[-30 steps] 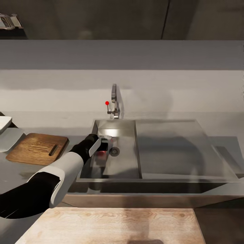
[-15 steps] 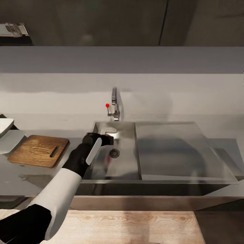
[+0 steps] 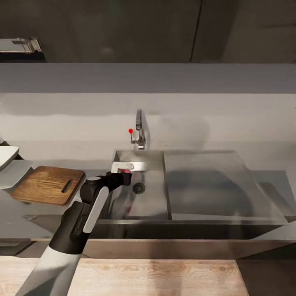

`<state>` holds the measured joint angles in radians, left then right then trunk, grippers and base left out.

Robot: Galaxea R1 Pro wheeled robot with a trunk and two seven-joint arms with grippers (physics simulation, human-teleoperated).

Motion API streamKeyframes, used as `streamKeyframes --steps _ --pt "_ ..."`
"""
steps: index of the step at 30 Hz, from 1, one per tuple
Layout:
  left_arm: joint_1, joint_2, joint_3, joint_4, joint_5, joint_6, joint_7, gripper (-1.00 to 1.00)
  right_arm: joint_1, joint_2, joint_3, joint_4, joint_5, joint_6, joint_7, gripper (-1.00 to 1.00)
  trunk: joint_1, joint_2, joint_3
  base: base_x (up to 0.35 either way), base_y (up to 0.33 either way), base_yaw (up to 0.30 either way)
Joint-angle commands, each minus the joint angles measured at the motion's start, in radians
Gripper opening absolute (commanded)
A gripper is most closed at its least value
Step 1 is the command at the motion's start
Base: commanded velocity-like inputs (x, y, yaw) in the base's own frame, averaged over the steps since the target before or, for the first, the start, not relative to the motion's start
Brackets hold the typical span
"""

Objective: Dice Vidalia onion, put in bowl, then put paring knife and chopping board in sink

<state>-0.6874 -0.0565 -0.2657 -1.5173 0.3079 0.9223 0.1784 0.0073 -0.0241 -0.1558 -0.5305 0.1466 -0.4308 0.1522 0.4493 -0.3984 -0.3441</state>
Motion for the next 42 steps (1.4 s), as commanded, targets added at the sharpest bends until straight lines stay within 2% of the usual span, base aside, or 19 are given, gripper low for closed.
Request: streamKeyframes --steps 1,12,29,42 --pt "0.005 0.002 -0.001 -0.011 0.01 0.004 0.009 -1.0 0.0 0.001 -0.008 -0.002 0.01 -0.002 0.007 1.0 0.001 -0.002 0.0 0.0 0.0 0.0" --pt "0.014 0.003 -0.011 -0.03 0.01 0.004 0.007 -1.0 0.0 0.001 -0.008 -0.002 0.01 -0.002 0.007 1.0 0.001 -0.002 0.017 -0.019 0.023 0.0" --pt "0.014 0.001 -0.009 -0.03 0.01 0.005 0.007 -1.0 0.0 0.001 -0.008 -0.002 0.01 -0.002 0.007 1.0 0.001 -0.002 0.044 -0.234 0.206 0.0" --pt "0.014 0.001 -0.006 -0.03 0.01 0.006 0.007 -1.0 0.0 0.001 -0.008 -0.002 0.01 -0.002 0.007 1.0 0.001 -0.002 0.065 -0.022 0.296 0.0"
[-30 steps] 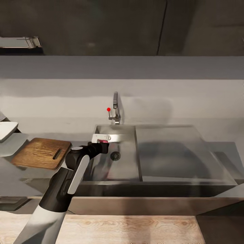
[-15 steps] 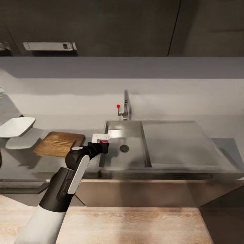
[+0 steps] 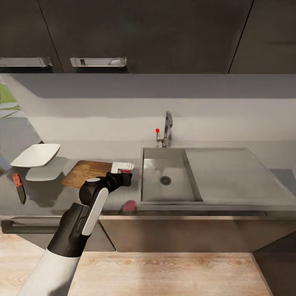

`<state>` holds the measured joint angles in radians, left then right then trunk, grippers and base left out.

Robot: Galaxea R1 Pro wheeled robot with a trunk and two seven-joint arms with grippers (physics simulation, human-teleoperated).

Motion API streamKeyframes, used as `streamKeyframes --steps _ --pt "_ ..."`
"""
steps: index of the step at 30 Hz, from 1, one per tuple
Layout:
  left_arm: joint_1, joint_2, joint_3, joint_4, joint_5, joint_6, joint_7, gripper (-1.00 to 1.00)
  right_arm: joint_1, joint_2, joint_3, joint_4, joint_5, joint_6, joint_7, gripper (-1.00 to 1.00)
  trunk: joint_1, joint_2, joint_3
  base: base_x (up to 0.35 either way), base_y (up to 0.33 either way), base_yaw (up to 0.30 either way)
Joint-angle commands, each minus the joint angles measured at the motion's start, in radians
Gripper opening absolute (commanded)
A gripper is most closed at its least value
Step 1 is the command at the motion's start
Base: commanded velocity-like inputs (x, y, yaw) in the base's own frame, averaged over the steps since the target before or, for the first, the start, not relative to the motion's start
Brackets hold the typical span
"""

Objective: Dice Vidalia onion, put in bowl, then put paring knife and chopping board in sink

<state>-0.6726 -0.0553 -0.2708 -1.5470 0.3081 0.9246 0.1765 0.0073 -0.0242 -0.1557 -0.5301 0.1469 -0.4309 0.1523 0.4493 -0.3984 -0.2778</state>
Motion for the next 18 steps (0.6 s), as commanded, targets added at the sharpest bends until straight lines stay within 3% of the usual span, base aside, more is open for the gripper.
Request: streamKeyframes --steps 1,18 --pt "-0.001 0.0 -0.001 -0.001 0.009 0.003 0.009 -1.0 0.0 0.001 -0.008 -0.002 0.01 -0.002 0.007 1.0 0.001 -0.002 0.0 0.063 0.311 0.0" --pt "-0.001 0.002 -0.003 0.005 0.009 0.003 0.009 -1.0 0.0 0.001 -0.008 -0.002 0.01 -0.003 0.007 1.0 0.001 -0.002 0.027 0.192 0.282 0.0"
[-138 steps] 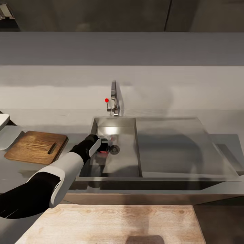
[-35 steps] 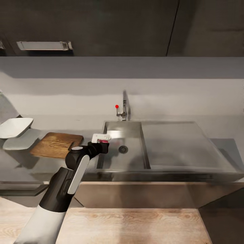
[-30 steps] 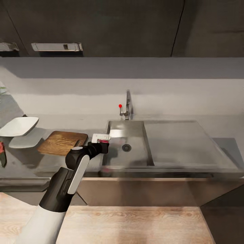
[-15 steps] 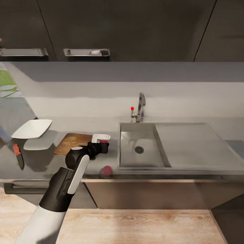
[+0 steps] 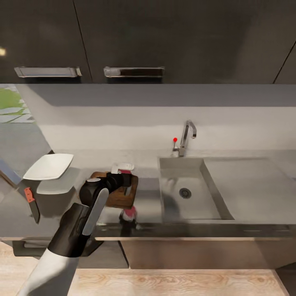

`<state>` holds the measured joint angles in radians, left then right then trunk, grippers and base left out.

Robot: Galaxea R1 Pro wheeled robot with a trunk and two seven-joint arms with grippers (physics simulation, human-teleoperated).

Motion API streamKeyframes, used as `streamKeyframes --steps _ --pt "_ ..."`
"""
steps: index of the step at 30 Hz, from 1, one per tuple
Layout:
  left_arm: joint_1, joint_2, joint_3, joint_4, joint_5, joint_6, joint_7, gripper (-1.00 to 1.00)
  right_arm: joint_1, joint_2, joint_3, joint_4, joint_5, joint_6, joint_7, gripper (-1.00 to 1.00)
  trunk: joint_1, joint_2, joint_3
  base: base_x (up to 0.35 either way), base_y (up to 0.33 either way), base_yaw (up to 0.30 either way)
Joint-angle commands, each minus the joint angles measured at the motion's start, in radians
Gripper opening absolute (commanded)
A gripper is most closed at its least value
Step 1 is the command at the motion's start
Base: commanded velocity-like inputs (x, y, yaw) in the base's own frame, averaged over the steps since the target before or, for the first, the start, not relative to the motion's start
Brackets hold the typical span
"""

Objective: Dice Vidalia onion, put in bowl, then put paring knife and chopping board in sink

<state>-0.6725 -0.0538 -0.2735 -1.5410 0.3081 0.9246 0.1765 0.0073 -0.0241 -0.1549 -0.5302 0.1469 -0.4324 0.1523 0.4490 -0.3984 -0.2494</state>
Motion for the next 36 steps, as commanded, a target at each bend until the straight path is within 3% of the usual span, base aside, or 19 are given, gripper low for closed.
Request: streamKeyframes --steps 1,16,36 --pt "-0.001 0.0 -0.001 0.0 0.009 0.003 0.009 -1.0 0.0 0.001 -0.009 -0.002 0.01 -0.002 0.007 1.0 0.001 -0.002 0.0 0.221 0.26 0.0" --pt "0.006 0.0 -0.001 0.01 0.011 0.004 0.011 -1.0 0.0 0.001 -0.009 -0.002 0.01 -0.002 0.007 1.0 0.001 -0.002 0.024 0.033 0.253 0.0" --pt "0.032 0.001 -0.001 0.022 0.01 0.003 0.011 -1.0 0.0 0.001 -0.009 -0.002 0.01 -0.002 0.007 1.0 0.001 -0.002 0.044 -0.109 0.015 0.0"
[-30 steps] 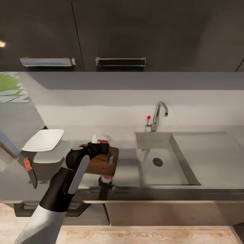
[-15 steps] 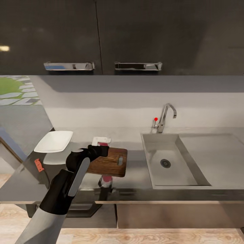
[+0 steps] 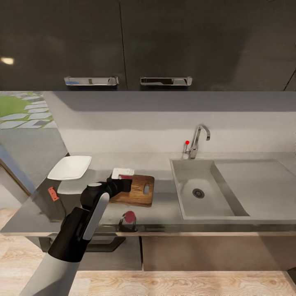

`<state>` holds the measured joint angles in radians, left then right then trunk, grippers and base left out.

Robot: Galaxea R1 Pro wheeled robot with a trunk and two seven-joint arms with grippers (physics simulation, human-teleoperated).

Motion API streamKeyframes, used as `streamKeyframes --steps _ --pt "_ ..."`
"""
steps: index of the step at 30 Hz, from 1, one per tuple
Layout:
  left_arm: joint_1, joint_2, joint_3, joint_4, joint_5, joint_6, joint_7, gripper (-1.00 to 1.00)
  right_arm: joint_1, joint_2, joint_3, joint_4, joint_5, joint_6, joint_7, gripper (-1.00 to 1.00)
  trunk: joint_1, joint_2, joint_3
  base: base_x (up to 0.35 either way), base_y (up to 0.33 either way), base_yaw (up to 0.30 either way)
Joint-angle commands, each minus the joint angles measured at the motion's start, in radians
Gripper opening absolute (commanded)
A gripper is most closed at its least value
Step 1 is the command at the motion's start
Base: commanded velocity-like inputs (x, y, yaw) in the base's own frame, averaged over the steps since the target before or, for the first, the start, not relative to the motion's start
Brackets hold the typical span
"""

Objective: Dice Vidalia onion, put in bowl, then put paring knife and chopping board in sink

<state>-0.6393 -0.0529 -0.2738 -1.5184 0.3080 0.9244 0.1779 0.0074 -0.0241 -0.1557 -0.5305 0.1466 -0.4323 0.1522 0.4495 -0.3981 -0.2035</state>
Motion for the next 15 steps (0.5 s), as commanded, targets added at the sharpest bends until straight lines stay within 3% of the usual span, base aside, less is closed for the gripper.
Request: streamKeyframes --steps 1,15 --pt "0.0 0.0 -0.001 0.001 0.01 0.004 0.009 -1.0 0.0 0.001 -0.008 -0.002 0.01 -0.002 0.007 1.0 0.001 -0.002 -0.002 -0.015 0.0 0.0" --pt "0.001 -0.001 -0.001 0.011 0.009 0.002 0.009 -1.0 0.0 0.001 -0.008 -0.002 0.01 0.001 0.007 1.0 0.001 -0.002 -0.012 -0.001 0.0 0.0"
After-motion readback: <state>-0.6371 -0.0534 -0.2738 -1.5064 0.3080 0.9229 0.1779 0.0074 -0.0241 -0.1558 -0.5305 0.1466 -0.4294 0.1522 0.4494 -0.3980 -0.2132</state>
